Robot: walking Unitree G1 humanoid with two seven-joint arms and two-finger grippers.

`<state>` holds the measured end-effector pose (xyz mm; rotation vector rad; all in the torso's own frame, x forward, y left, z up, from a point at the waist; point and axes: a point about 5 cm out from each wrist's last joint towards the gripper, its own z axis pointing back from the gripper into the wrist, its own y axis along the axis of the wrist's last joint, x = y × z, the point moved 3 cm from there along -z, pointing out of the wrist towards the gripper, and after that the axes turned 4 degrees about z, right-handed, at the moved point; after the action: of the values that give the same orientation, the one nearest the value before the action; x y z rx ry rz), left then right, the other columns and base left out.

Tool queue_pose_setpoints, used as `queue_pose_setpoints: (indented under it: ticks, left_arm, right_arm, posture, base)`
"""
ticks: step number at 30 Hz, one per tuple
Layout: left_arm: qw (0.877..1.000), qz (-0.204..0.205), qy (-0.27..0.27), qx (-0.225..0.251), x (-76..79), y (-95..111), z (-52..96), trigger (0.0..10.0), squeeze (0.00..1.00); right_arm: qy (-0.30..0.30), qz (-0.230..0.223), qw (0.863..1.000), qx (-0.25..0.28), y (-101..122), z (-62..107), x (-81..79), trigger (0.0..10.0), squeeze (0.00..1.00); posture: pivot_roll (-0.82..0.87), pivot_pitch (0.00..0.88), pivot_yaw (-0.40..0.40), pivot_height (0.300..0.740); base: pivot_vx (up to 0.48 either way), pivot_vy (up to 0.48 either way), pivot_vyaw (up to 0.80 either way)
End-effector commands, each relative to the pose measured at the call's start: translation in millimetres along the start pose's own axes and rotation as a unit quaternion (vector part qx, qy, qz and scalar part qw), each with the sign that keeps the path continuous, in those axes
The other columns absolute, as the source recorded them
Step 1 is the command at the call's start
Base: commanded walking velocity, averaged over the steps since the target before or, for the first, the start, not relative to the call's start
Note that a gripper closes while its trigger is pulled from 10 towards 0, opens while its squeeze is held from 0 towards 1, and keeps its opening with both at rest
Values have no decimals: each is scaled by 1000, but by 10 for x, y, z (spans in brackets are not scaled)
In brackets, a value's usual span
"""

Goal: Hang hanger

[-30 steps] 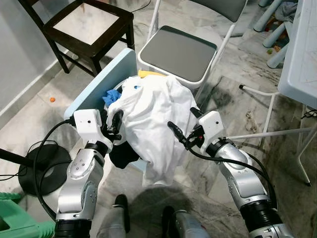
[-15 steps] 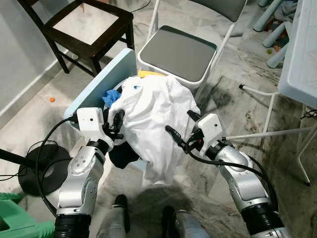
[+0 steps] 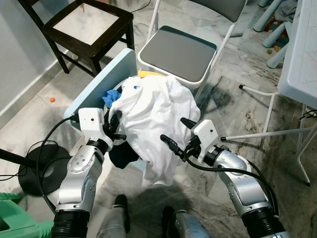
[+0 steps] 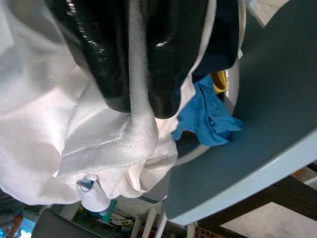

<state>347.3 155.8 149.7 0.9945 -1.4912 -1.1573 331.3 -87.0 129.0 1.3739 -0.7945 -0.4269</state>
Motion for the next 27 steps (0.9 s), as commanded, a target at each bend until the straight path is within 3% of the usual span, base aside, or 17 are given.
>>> queue_pose_setpoints:
  ticks: [1,13,16,17,21,27]
  left_arm:
    - [1000,-8,6,1,-43,-13,16,0,0]
    - [997,-53,14,54,-62,156,12,0,0]
    - [991,-101,10,89,0,290,28,0,0]
    - [984,-136,13,111,31,370,42,0,0]
    - [967,-210,7,146,114,457,91,0,0]
    - [959,-246,-9,144,184,318,182,0,0]
  right_arm:
    - [7,-2,1000,-6,-27,45,-23,10000,0]
    - [13,-7,1000,0,-5,30,-34,10000,0]
    - [13,-5,1000,0,-5,29,-25,10000,0]
    - [12,-5,1000,0,-5,27,-24,10000,0]
    - [7,-3,1000,0,-5,18,-18,10000,0]
    - [-4,3,1000,1,8,1,29,10000,0]
  posture:
    - [224,337,-87,740]
    - [229,329,-89,740]
    - [232,330,-91,740]
    - [233,332,-93,740]
    - [237,333,-96,740]
    - [240,333,-101,740]
  base:
    - [0,0,0]
    - [0,0,0]
    - [0,0,0]
    - [0,0,0]
    - [0,0,0]
    - [0,0,0]
